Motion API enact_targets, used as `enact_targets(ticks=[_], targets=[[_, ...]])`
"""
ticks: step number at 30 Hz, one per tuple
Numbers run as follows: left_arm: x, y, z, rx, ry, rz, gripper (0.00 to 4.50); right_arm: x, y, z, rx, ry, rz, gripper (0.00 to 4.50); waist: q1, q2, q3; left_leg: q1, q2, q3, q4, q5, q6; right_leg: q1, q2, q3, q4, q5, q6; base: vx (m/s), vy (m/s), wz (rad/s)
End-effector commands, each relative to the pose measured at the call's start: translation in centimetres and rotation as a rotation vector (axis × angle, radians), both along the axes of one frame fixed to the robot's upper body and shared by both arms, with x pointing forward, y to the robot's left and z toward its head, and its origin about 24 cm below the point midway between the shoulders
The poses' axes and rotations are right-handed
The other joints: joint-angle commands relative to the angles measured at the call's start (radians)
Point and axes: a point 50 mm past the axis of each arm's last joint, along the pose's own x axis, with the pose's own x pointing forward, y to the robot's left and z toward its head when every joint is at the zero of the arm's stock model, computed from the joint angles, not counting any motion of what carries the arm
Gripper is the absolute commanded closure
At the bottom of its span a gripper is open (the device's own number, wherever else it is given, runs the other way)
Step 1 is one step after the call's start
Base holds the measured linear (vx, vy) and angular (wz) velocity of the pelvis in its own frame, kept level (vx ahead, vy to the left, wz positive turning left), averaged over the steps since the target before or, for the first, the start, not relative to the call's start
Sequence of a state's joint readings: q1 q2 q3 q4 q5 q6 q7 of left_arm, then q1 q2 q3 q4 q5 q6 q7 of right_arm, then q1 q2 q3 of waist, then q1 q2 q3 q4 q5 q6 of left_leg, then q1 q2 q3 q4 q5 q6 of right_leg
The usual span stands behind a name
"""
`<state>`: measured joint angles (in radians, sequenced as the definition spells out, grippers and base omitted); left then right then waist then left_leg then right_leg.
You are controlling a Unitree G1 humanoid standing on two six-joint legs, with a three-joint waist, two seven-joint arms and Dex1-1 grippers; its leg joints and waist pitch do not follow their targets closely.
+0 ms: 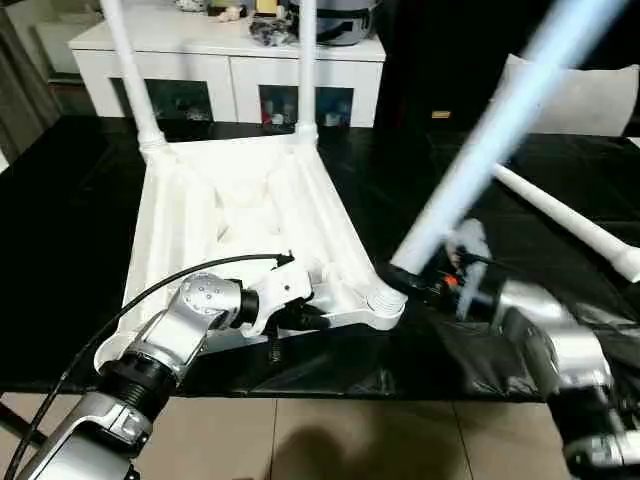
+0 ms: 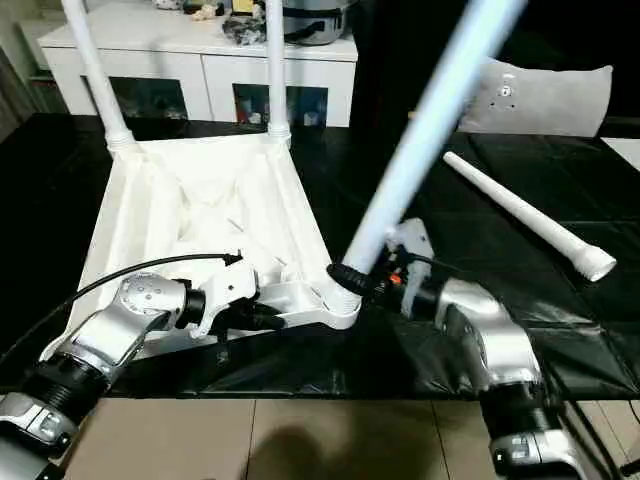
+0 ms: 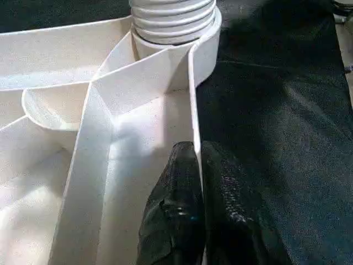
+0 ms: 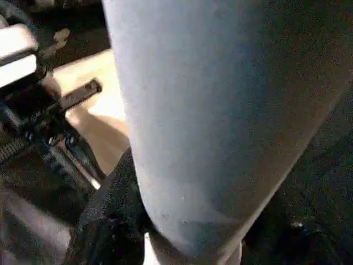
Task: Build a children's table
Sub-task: Insert table leg to table base
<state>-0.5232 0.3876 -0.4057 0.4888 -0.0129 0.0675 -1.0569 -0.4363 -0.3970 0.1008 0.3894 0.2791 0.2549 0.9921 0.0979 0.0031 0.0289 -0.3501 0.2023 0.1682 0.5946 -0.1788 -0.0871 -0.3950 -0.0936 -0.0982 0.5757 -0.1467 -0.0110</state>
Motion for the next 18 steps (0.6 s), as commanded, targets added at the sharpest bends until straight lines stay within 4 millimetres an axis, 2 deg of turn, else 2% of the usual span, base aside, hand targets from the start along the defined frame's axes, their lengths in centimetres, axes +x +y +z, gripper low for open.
enact_targets(ticks=[1,3,6,7,9,14,18], targets=[[0.6,-0.4,1.1,0.000,-0.053,-0.035,4.50,-1.2,-0.3,-3.5,-0.133,0.180,0.042,2.62,-0.010,0.000,-0.038,0.017,0.018,-0.014,-0.085,-0.466,0.010,0.019,-0.053,0.025,-0.103,-0.630,-0.054,0.000,0.000,0.00],[0.8,-0.2,1.2,0.012,-0.057,-0.044,4.50,-1.1,-0.1,-3.6,-0.167,0.195,0.083,2.62,-0.011,0.000,-0.036,0.018,0.017,-0.014,-0.084,-0.468,0.010,0.018,-0.054,0.025,-0.106,-0.646,-0.051,0.000,0.000,0.00],[1.2,0.0,1.5,0.016,-0.071,-0.030,4.50,-1.1,0.4,-3.7,-0.173,0.218,0.138,2.62,-0.011,-0.006,-0.036,0.017,0.018,-0.016,-0.085,-0.470,0.011,0.018,-0.056,0.023,-0.109,-0.664,-0.041,0.000,0.000,0.00],[1.4,0.0,1.7,0.017,-0.074,-0.026,4.50,-1.2,0.6,-3.7,-0.170,0.233,0.161,2.62,-0.012,-0.012,-0.036,0.015,0.019,-0.016,-0.085,-0.471,0.011,0.018,-0.056,0.021,-0.109,-0.666,-0.040,0.000,0.000,0.00],[1.6,0.2,1.8,0.022,-0.077,-0.023,4.50,-1.5,1.1,-4.0,-0.164,0.259,0.201,2.62,-0.011,-0.014,-0.036,0.015,0.019,-0.017,-0.086,-0.468,0.011,0.019,-0.058,0.022,-0.108,-0.669,-0.036,0.000,0.000,0.00],[1.7,0.3,1.8,0.024,-0.065,-0.029,4.50,-1.5,1.4,-4.2,-0.161,0.268,0.210,2.62,-0.011,-0.010,-0.039,0.011,0.025,-0.018,-0.093,-0.466,0.007,0.020,-0.059,0.031,-0.098,-0.609,-0.063,0.000,0.000,0.00],[1.3,0.1,1.4,0.010,-0.041,-0.022,4.50,-1.7,1.5,-4.3,-0.129,0.259,0.186,2.62,-0.012,-0.009,-0.038,0.013,0.025,-0.017,-0.094,-0.479,0.003,0.019,-0.058,0.031,-0.099,-0.606,-0.070,0.000,0.000,0.00]])
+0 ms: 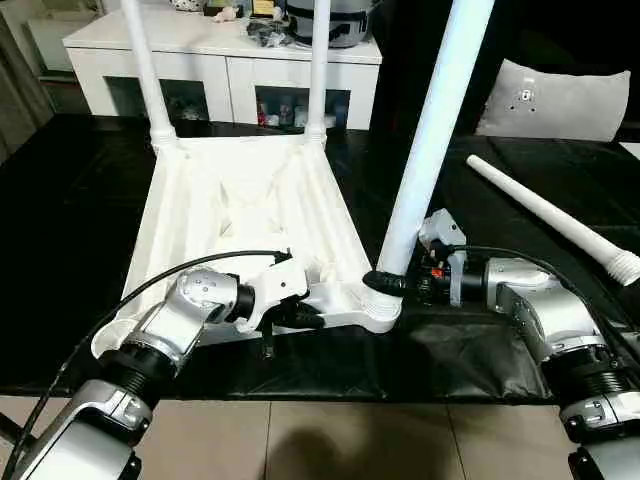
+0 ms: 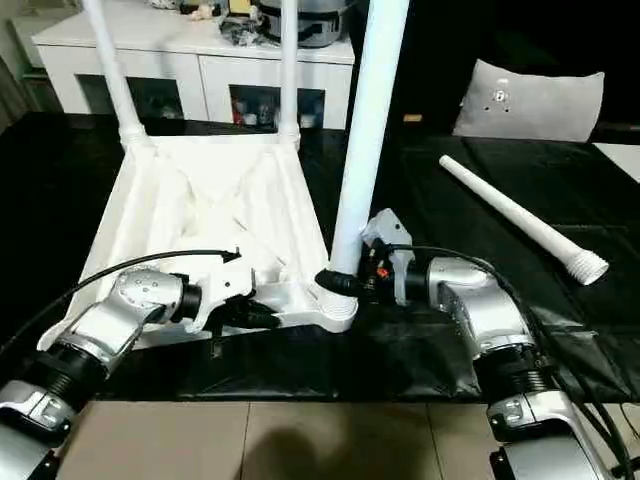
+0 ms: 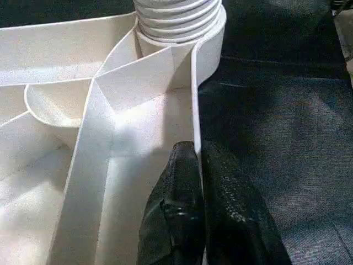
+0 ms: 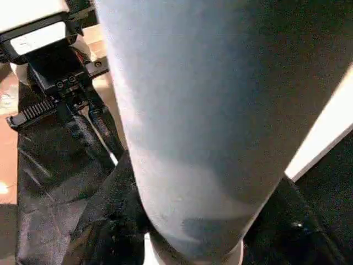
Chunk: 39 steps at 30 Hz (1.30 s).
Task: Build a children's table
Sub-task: Insert table leg to table base, then rotate leg to tighten
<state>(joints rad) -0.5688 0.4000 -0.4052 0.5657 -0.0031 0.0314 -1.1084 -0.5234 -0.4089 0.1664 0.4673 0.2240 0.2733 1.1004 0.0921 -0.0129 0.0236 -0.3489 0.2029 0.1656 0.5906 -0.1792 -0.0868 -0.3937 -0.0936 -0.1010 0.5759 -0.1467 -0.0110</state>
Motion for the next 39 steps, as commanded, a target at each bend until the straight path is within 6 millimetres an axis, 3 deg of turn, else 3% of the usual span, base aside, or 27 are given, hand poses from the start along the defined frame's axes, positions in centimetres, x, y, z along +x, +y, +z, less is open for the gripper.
enact_targets(ticks=[1,8,11,12,13,14,15,16,17,18,19,20,21,22,23,24,26,27,28,29,30,31,32,33,34,36,39], targets=[[0.5,-0.7,1.0,-0.027,-0.045,0.010,4.50,-2.4,0.7,-4.6,-0.058,0.204,0.033,2.62,-0.007,0.006,-0.032,0.013,0.024,-0.014,-0.090,-0.482,0.003,0.017,-0.058,0.034,-0.101,-0.615,-0.067,0.000,0.000,0.00],[-0.6,-1.0,-0.3,-0.065,0.028,0.206,4.50,-2.2,0.8,-5.2,-0.092,0.129,-0.234,2.62,-0.025,0.003,-0.020,0.023,0.019,-0.022,-0.089,-0.552,-0.018,0.006,-0.056,0.016,-0.120,-0.746,-0.013,0.000,0.000,0.00],[-1.2,-2.7,-0.2,-0.124,0.047,0.304,4.50,-1.2,1.4,-5.5,-0.100,0.111,-0.466,2.62,-0.072,0.022,-0.007,0.059,0.018,-0.038,-0.082,-0.701,-0.019,0.008,-0.036,-0.067,-0.174,-0.793,0.042,0.000,0.020,-0.03],[-1.3,-3.5,0.1,-0.138,0.047,0.308,4.50,-0.9,1.7,-5.6,-0.096,0.120,-0.523,2.63,-0.079,0.048,-0.008,-0.024,0.080,-0.077,-0.167,-0.842,-0.031,0.115,-0.041,-0.028,-0.019,-0.513,-0.008,0.001,0.059,-0.10],[-1.4,-3.7,0.1,-0.140,0.047,0.307,4.50,-0.8,1.7,-5.6,-0.093,0.124,-0.537,2.63,-0.061,0.054,-0.004,-0.042,0.099,-0.072,-0.208,-0.908,-0.038,0.128,-0.035,-0.002,0.051,-0.373,-0.041,-0.068,0.034,-0.02],[-1.4,-4.1,0.3,-0.146,0.047,0.306,4.50,-0.6,1.9,-5.6,-0.085,0.135,-0.571,2.63,-0.030,0.042,-0.001,-0.002,0.083,-0.024,-0.225,-0.921,-0.030,0.076,-0.019,0.027,0.068,-0.296,-0.074,-0.050,-0.047,0.14],[-1.7,-5.2,0.6,-0.150,0.042,0.289,4.50,-0.1,2.2,-5.6,-0.069,0.151,-0.636,2.63,-0.059,-0.008,-0.002,0.038,0.044,-0.023,-0.154,-0.832,-0.017,0.037,-0.033,0.044,-0.018,-0.499,-0.042,-0.050,-0.047,0.14],[-2.2,-7.0,0.9,-0.147,0.022,0.246,4.50,0.7,2.9,-5.6,-0.066,0.170,-0.706,2.63,-0.069,-0.031,0.018,0.128,-0.056,-0.005,0.080,-0.425,-0.008,-0.091,-0.110,0.002,-0.220,-1.181,0.066,0.023,-0.081,0.07],[-2.3,-7.2,0.9,-0.146,0.020,0.241,4.50,0.8,3.0,-5.6,-0.068,0.172,-0.712,2.63,-0.069,-0.031,0.018,0.128,-0.056,-0.005,0.080,-0.425,-0.008,-0.091,-0.110,0.002,-0.220,-1.181,0.066,0.024,0.012,-0.40],[-2.6,-7.9,0.9,-0.142,0.018,0.226,4.50,1.0,3.4,-5.7,-0.084,0.184,-0.720,2.63,-0.086,0.018,0.000,0.018,-0.003,-0.050,-0.020,-0.454,-0.015,0.062,-0.104,-0.087,-0.166,-0.987,0.101,0.024,0.012,-0.40],[-2.8,-8.3,0.9,-0.135,0.019,0.224,4.50,1.0,3.7,-5.7,-0.103,0.192,-0.719,2.63,-0.099,0.035,-0.003,-0.031,0.024,-0.078,-0.067,-0.559,-0.030,0.109,-0.086,-0.095,-0.102,-0.809,0.091,0.099,0.124,-0.60],[-2.8,-8.5,0.8,-0.127,0.021,0.229,4.50,1.1,4.0,-5.8,-0.116,0.199,-0.719,2.63,-0.076,0.068,-0.007,-0.063,0.071,-0.106,-0.154,-0.806,-0.034,0.155,-0.052,-0.029,0.067,-0.353,-0.008,0.068,0.056,-0.16],[-2.7,-8.3,0.9,-0.121,0.015,0.246,4.50,1.2,4.0,-5.8,-0.124,0.203,-0.723,2.63,-0.074,0.060,0.003,-0.039,0.077,-0.109,-0.174,-0.875,-0.025,0.120,-0.042,-0.004,0.067,-0.223,-0.029,0.068,0.056,-0.16],[-2.5,-8.2,1.0,-0.118,0.009,0.262,4.50,1.2,4.0,-5.8,-0.131,0.207,-0.726,2.63,-0.067,0.008,0.009,0.066,-0.002,-0.063,-0.083,-0.730,-0.045,0.010,-0.078,0.013,-0.093,-0.650,-0.038,0.067,-0.061,0.21],[-2.4,-8.1,1.0,-0.116,0.007,0.267,4.50,1.2,4.0,-5.8,-0.134,0.206,-0.726,2.63,-0.063,-0.001,0.023,0.102,-0.028,-0.045,-0.033,-0.646,-0.040,-0.035,-0.082,-0.010,-0.156,-0.886,0.004,0.080,-0.067,0.15],[-2.3,-7.8,1.1,-0.110,0.000,0.284,4.50,1.3,4.0,-5.8,-0.145,0.202,-0.725,2.63,-0.084,-0.004,0.024,0.091,-0.044,-0.045,0.017,-0.521,-0.026,-0.021,-0.094,-0.063,-0.193,-1.077,0.078,0.080,-0.067,0.15],[-2.1,-7.3,1.0,-0.084,-0.014,0.298,4.50,1.4,4.0,-5.7,-0.147,0.189,-0.727,2.63,-0.108,0.026,0.013,0.035,-0.008,-0.076,-0.042,-0.600,-0.037,0.056,-0.087,-0.111,-0.163,-0.949,0.103,0.074,0.043,-0.28],[-1.8,-6.6,0.8,-0.053,-0.030,0.326,4.50,1.6,3.9,-5.6,-0.147,0.178,-0.727,2.63,-0.087,0.052,-0.011,-0.040,0.056,-0.118,-0.127,-0.710,-0.026,0.138,-0.068,-0.012,0.014,-0.342,-0.005,0.116,0.076,-0.34],[-1.7,-6.3,0.7,-0.041,-0.037,0.346,4.50,1.7,3.9,-5.6,-0.148,0.177,-0.730,2.63,-0.082,0.048,-0.004,-0.005,0.054,-0.111,-0.135,-0.737,-0.032,0.098,-0.069,-0.007,-0.017,-0.297,-0.044,0.108,0.031,0.02],[-1.6,-6.3,0.7,-0.041,-0.037,0.346,4.50,1.7,3.9,-5.6,-0.148,0.177,-0.730,2.63,-0.084,0.023,0.000,0.016,0.031,-0.096,-0.114,-0.699,-0.038,0.068,-0.079,-0.005,-0.060,-0.388,-0.053,0.041,-0.043,0.32],[-1.5,-6.1,0.8,-0.039,-0.041,0.362,4.50,1.7,3.9,-5.6,-0.149,0.178,-0.732,2.63,-0.073,-0.003,0.008,0.061,-0.023,-0.054,-0.052,-0.495,-0.022,0.007,-0.095,-0.010,-0.140,-0.830,-0.009,0.041,-0.043,0.32],[-1.5,-6.1,0.8,-0.038,-0.042,0.363,4.50,1.8,3.9,-5.6,-0.148,0.176,-0.730,2.63,-0.074,0.000,0.010,0.055,-0.019,-0.059,-0.051,-0.473,-0.018,0.015,-0.101,-0.015,-0.144,-0.885,0.003,0.000,0.000,0.00],[-1.4,-6.0,0.8,-0.036,-0.044,0.365,4.50,1.8,3.9,-5.5,-0.142,0.168,-0.722,2.63,-0.084,0.008,0.005,0.014,-0.003,-0.074,-0.074,-0.481,-0.027,0.054,-0.095,-0.032,-0.132,-0.854,0.028,0.031,0.014,-0.19],[-1.4,-6.0,0.9,-0.035,-0.047,0.366,4.50,1.9,4.0,-5.4,-0.141,0.159,-0.711,2.63,-0.085,0.012,-0.007,-0.008,0.005,-0.083,-0.085,-0.455,-0.034,0.079,-0.094,-0.025,-0.115,-0.766,0.025,0.031,0.014,-0.19],[-1.3,-5.9,0.9,-0.034,-0.049,0.369,4.50,2.0,4.1,-5.2,-0.147,0.137,-0.687,2.63,-0.084,0.022,-0.008,-0.016,0.015,-0.089,-0.097,-0.447,-0.043,0.079,-0.089,-0.017,-0.104,-0.628,-0.007,0.000,0.000,0.00],[-1.2,-5.8,0.9,-0.032,-0.052,0.374,4.50,2.0,4.1,-5.2,-0.152,0.131,-0.678,2.63,-0.081,0.015,-0.007,-0.002,0.019,-0.075,-0.096,-0.428,-0.038,0.056,-0.084,-0.001,-0.094,-0.525,-0.081,0.000,0.000,0.00],[-1.2,-5.8,1.0,-0.031,-0.054,0.378,4.50,2.1,4.1,-5.2,-0.151,0.132,-0.678,2.63,-0.079,0.011,-0.009,-0.011,0.020,-0.070,-0.098,-0.396,-0.035,0.061,-0.084,0.009,-0.086,-0.519,-0.093,0.000,0.000,0.00]])
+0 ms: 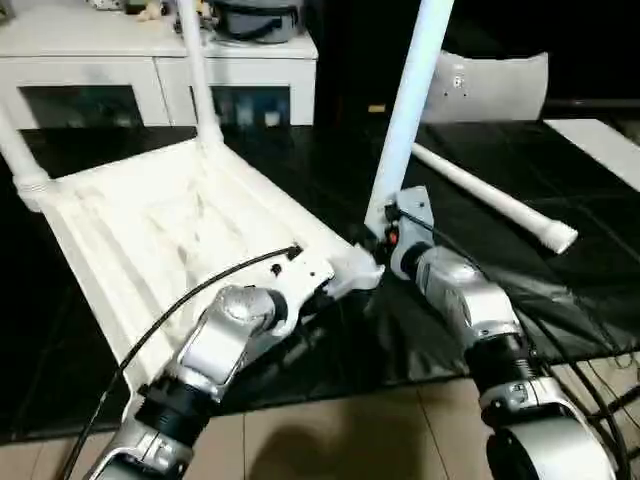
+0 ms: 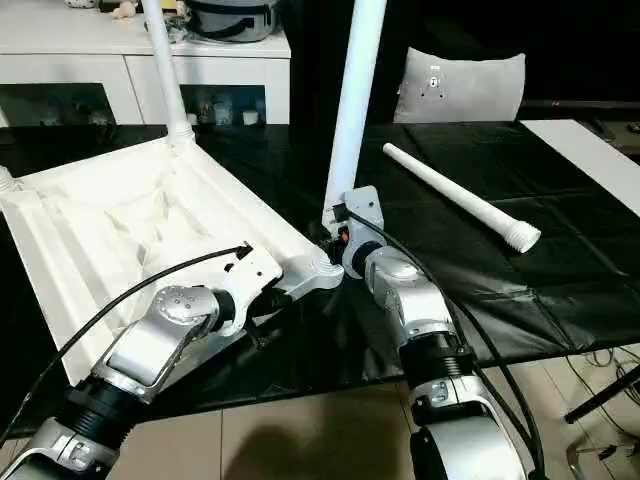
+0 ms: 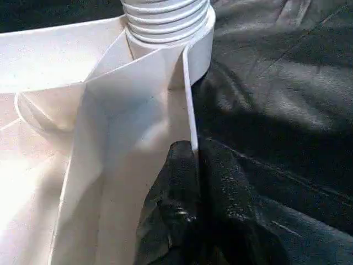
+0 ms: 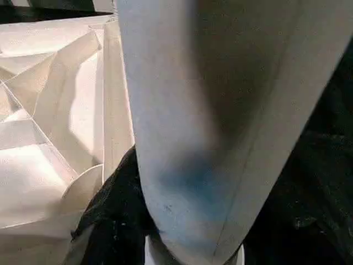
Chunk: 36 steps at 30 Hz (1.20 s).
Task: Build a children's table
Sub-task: Rotate leg to tighten
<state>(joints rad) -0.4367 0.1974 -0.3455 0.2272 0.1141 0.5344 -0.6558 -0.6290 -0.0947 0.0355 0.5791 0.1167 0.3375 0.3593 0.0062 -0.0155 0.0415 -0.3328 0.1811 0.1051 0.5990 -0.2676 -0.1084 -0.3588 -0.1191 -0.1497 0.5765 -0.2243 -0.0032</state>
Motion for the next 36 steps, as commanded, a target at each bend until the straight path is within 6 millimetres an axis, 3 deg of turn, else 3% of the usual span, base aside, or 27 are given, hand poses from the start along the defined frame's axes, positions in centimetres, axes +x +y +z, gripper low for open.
enact_targets(ticks=[1,6,7,9,10,11,12,13,14,15,18,20,21,23,27,32,34,36], targets=[[-0.1,-1.4,1.1,-0.029,-0.039,-0.082,4.50,-1.8,-1.0,-4.9,-0.080,0.217,-0.022,2.07,0.008,0.015,-0.030,-0.031,0.044,-0.005,-0.107,-0.264,-0.012,0.027,-0.057,0.063,-0.079,-0.383,-0.119,0.000,0.000,0.00],[0.2,-1.0,1.3,-0.034,-0.043,-0.061,4.50,-1.8,-1.5,-4.7,-0.065,0.192,-0.008,1.75,0.017,0.012,-0.032,-0.022,0.046,0.006,-0.107,-0.300,-0.010,0.016,-0.056,0.067,-0.081,-0.394,-0.131,0.000,0.000,0.00],[0.3,-0.8,1.3,-0.031,-0.045,-0.058,4.50,-1.8,-1.6,-4.6,-0.058,0.179,-0.003,1.65,0.022,0.009,-0.035,-0.023,0.046,0.011,-0.107,-0.272,-0.003,0.019,-0.054,0.069,-0.079,-0.370,-0.135,0.000,0.000,0.00],[0.4,-0.5,1.3,-0.024,-0.054,-0.058,4.50,-1.8,-2.0,-4.4,-0.052,0.156,0.006,1.45,0.034,0.013,-0.038,-0.023,0.050,0.018,-0.107,-0.192,0.008,0.019,-0.051,0.075,-0.070,-0.289,-0.156,0.000,0.000,0.00],[0.5,-0.3,1.3,-0.019,-0.058,-0.061,4.50,-1.8,-2.1,-4.2,-0.046,0.133,0.023,1.36,0.036,0.015,-0.038,-0.021,0.051,0.020,-0.106,-0.186,0.007,0.017,-0.049,0.077,-0.069,-0.277,-0.163,0.000,0.000,0.00],[0.5,-0.1,1.2,-0.013,-0.060,-0.062,4.50,-1.9,-2.1,-4.1,-0.039,0.118,0.037,1.29,0.040,0.013,-0.040,-0.017,0.049,0.026,-0.104,-0.186,0.008,0.015,-0.045,0.082,-0.069,-0.254,-0.174,0.055,-0.020,0.00],[0.6,0.1,1.2,-0.003,-0.063,-0.066,4.50,-2.0,-2.4,-3.9,-0.029,0.099,0.052,1.19,0.040,0.008,-0.044,-0.023,0.046,0.027,-0.103,-0.166,0.013,0.020,-0.043,0.085,-0.063,-0.225,-0.179,0.055,-0.020,0.00],[0.6,0.3,1.1,0.004,-0.063,-0.069,4.50,-2.1,-2.6,-3.5,-0.012,0.069,0.082,1.01,0.048,0.005,-0.054,-0.031,0.044,0.028,-0.100,-0.081,0.026,0.034,-0.041,0.087,-0.047,-0.127,-0.193,0.059,-0.012,-0.06],[0.6,0.4,1.1,0.007,-0.063,-0.070,4.50,-2.2,-2.8,-3.3,-0.004,0.053,0.098,1.01,0.052,0.006,-0.058,-0.030,0.041,0.032,-0.095,-0.033,0.039,0.032,-0.038,0.087,-0.041,-0.063,-0.201,0.050,0.011,-0.03],[0.7,0.6,1.1,0.010,-0.063,-0.073,4.50,-2.5,-3.2,-2.9,0.020,0.024,0.128,0.95,0.059,0.007,-0.064,-0.022,0.041,0.038,-0.082,0.099,0.085,0.028,-0.031,0.088,-0.022,0.123,-0.245,0.050,0.011,-0.03],[0.7,0.9,1.0,0.013,-0.064,-0.090,4.50,-2.9,-4.0,-2.2,0.049,-0.023,0.171,0.63,0.062,0.001,-0.069,-0.031,0.033,0.043,-0.066,0.203,0.159,0.032,-0.030,0.090,-0.007,0.254,-0.285,0.000,0.000,0.00],[0.7,1.3,0.7,0.010,-0.064,-0.144,4.50,-3.4,-5.6,-1.1,0.083,-0.082,0.217,0.57,0.063,0.003,-0.061,-0.031,0.036,0.048,-0.068,0.151,0.193,0.027,-0.035,0.089,-0.017,0.177,-0.293,0.000,0.000,0.00],[0.6,1.4,0.7,0.011,-0.067,-0.160,4.50,-3.5,-5.9,-0.9,0.091,-0.091,0.223,0.48,0.064,0.001,-0.057,-0.030,0.043,0.049,-0.074,0.068,0.189,0.028,-0.038,0.090,-0.026,0.057,-0.277,0.000,0.000,0.00],[0.5,1.7,0.5,0.020,-0.057,-0.200,4.50,-3.7,-6.7,-0.5,0.105,-0.106,0.240,0.26,0.066,0.001,-0.054,-0.026,0.046,0.050,-0.080,0.003,0.161,0.023,-0.038,0.091,-0.035,-0.042,-0.261,0.000,0.000,0.00],[0.1,2.8,0.0,0.066,-0.060,-0.335,4.50,-4.7,-8.3,0.8,0.138,-0.107,0.367,0.05,0.066,0.002,-0.050,-0.025,0.046,0.050,-0.087,-0.082,0.115,0.020,-0.034,0.094,-0.047,-0.146,-0.222,0.000,0.000,0.00],[-0.4,3.3,0.1,0.064,-0.031,-0.455,4.50,-5.0,-8.6,1.4,0.081,-0.102,0.466,0.05,0.077,0.002,-0.054,-0.022,0.048,0.051,-0.084,-0.047,0.110,0.017,-0.035,0.095,-0.037,-0.096,-0.229,0.000,0.000,0.00],[-0.8,3.5,0.2,0.073,-0.011,-0.531,4.50,-5.1,-8.5,1.5,0.045,-0.097,0.531,0.05,0.084,0.002,-0.057,-0.020,0.047,0.052,-0.080,-0.012,0.116,0.016,-0.033,0.094,-0.029,-0.043,-0.249,0.000,0.000,0.00],[-1.2,3.5,0.3,0.079,0.012,-0.606,4.50,-5.2,-8.2,1.4,0.025,-0.069,0.609,0.33,0.087,0.000,-0.060,-0.019,0.047,0.053,-0.076,0.020,0.131,0.016,-0.033,0.095,-0.021,0.006,-0.270,0.000,0.000,0.00]])
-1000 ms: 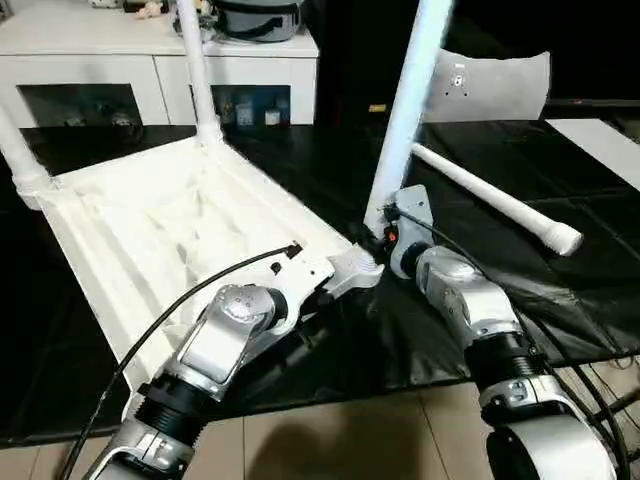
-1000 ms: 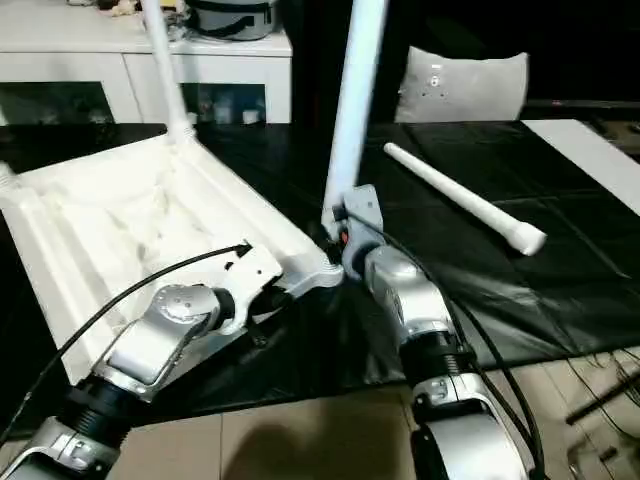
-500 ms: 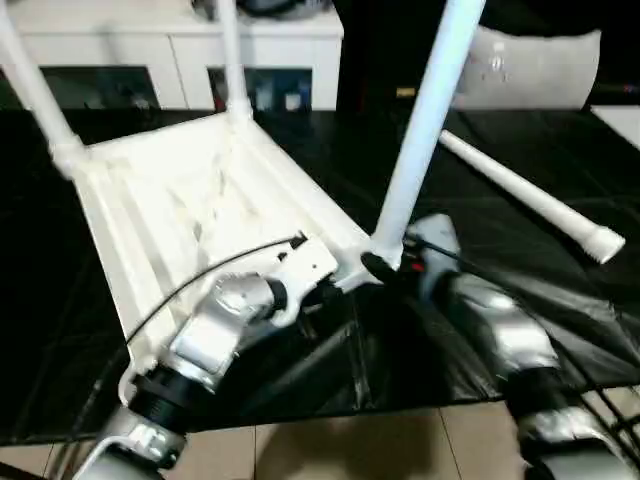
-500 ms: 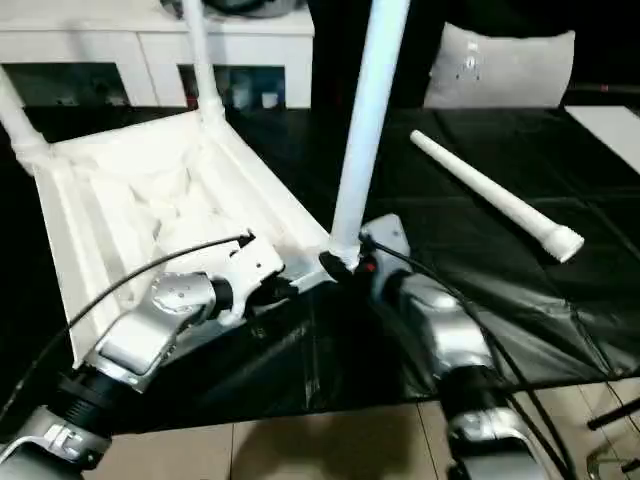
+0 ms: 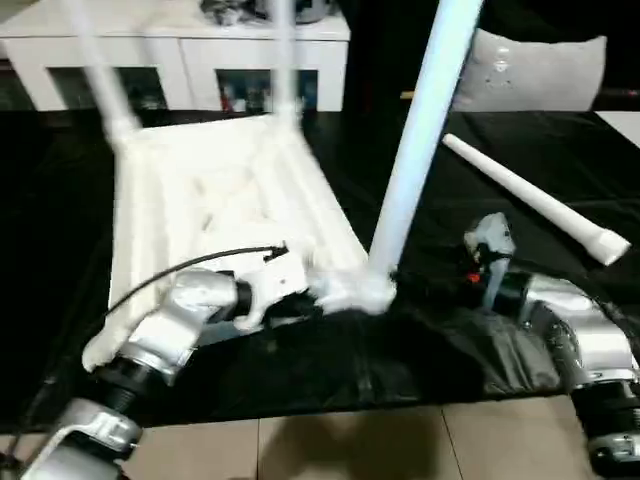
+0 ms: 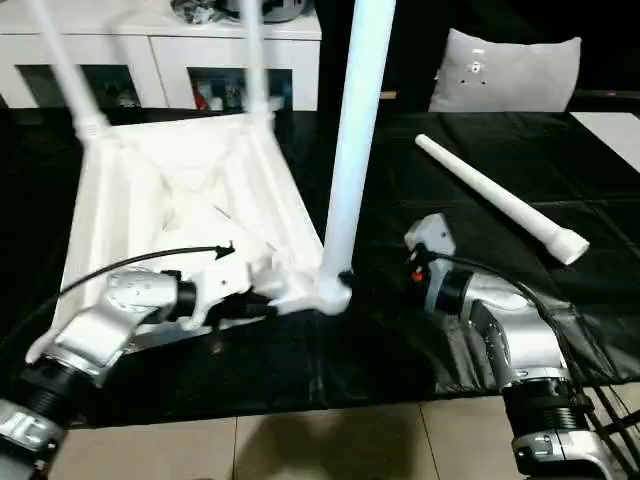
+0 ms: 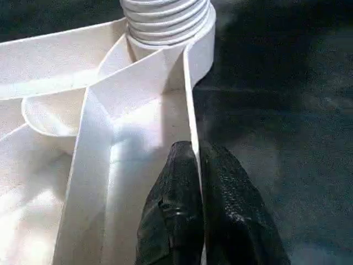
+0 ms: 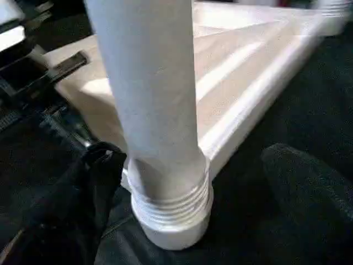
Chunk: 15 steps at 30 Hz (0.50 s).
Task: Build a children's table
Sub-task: Rotate leg to tighten
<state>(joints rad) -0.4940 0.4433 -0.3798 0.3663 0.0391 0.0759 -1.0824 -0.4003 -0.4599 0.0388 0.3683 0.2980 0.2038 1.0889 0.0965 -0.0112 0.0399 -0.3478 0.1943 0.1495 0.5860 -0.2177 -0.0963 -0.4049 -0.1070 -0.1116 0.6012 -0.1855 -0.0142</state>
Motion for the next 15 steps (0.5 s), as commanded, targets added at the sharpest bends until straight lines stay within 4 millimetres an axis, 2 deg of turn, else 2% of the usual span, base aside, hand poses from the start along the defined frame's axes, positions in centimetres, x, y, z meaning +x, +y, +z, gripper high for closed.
enact_targets(ticks=[1,2,4,6,8,10,14,15], targets=[[-1.3,-1.1,-1.2,0.060,0.069,-0.154,4.50,0.0,0.3,0.4,-0.037,0.001,0.084,0.41,-0.003,-0.004,-0.058,-0.004,0.034,0.009,-0.062,-0.024,0.123,0.063,-0.045,0.057,-0.046,-0.026,-0.262,0.000,0.000,0.00],[-1.4,-1.1,-1.2,0.058,0.073,-0.171,4.50,-0.1,0.6,0.3,-0.044,0.016,0.114,0.41,-0.002,-0.007,-0.058,-0.004,0.034,0.010,-0.061,-0.021,0.127,0.063,-0.045,0.057,-0.045,-0.024,-0.264,0.000,0.000,0.00],[-1.4,-1.1,-1.2,0.056,0.075,-0.181,4.50,-0.2,0.7,0.2,-0.047,0.026,0.133,0.57,0.004,-0.005,-0.058,-0.004,0.036,0.010,-0.061,-0.018,0.130,0.063,-0.047,0.057,-0.044,-0.031,-0.269,0.000,0.000,0.00],[-1.5,-1.1,-1.2,0.061,0.083,-0.207,4.50,-0.4,1.2,-0.2,-0.067,0.064,0.196,0.79,0.010,-0.011,-0.058,-0.004,0.037,0.011,-0.061,-0.023,0.125,0.063,-0.049,0.058,-0.044,-0.050,-0.264,0.000,0.000,0.00],[-1.5,-1.0,-1.2,0.062,0.084,-0.213,4.50,-0.4,1.4,-0.3,-0.072,0.072,0.212,0.84,0.013,-0.009,-0.058,-0.003,0.037,0.011,-0.061,-0.028,0.121,0.062,-0.048,0.057,-0.045,-0.059,-0.264,0.000,0.000,0.00],[-1.4,-1.0,-1.2,0.064,0.082,-0.218,4.50,-0.4,1.6,-0.4,-0.071,0.089,0.239,1.12,0.014,-0.014,-0.056,-0.004,0.038,0.012,-0.062,-0.050,0.105,0.062,-0.049,0.059,-0.045,-0.080,-0.257,0.000,0.000,0.00],[-1.3,-1.0,-1.3,0.069,0.078,-0.218,4.50,-0.6,1.6,-0.5,-0.067,0.120,0.261,1.29,0.014,-0.014,-0.055,-0.006,0.037,0.010,-0.064,-0.076,0.088,0.064,-0.050,0.060,-0.049,-0.115,-0.243,0.000,0.000,0.00],[-1.4,-1.0,-1.3,0.069,0.078,-0.218,4.50,-0.6,1.5,-0.5,-0.067,0.126,0.266,1.45,0.015,-0.014,-0.056,-0.005,0.037,0.010,-0.064,-0.084,0.080,0.064,-0.051,0.061,-0.048,-0.127,-0.235,0.000,0.000,0.00]])
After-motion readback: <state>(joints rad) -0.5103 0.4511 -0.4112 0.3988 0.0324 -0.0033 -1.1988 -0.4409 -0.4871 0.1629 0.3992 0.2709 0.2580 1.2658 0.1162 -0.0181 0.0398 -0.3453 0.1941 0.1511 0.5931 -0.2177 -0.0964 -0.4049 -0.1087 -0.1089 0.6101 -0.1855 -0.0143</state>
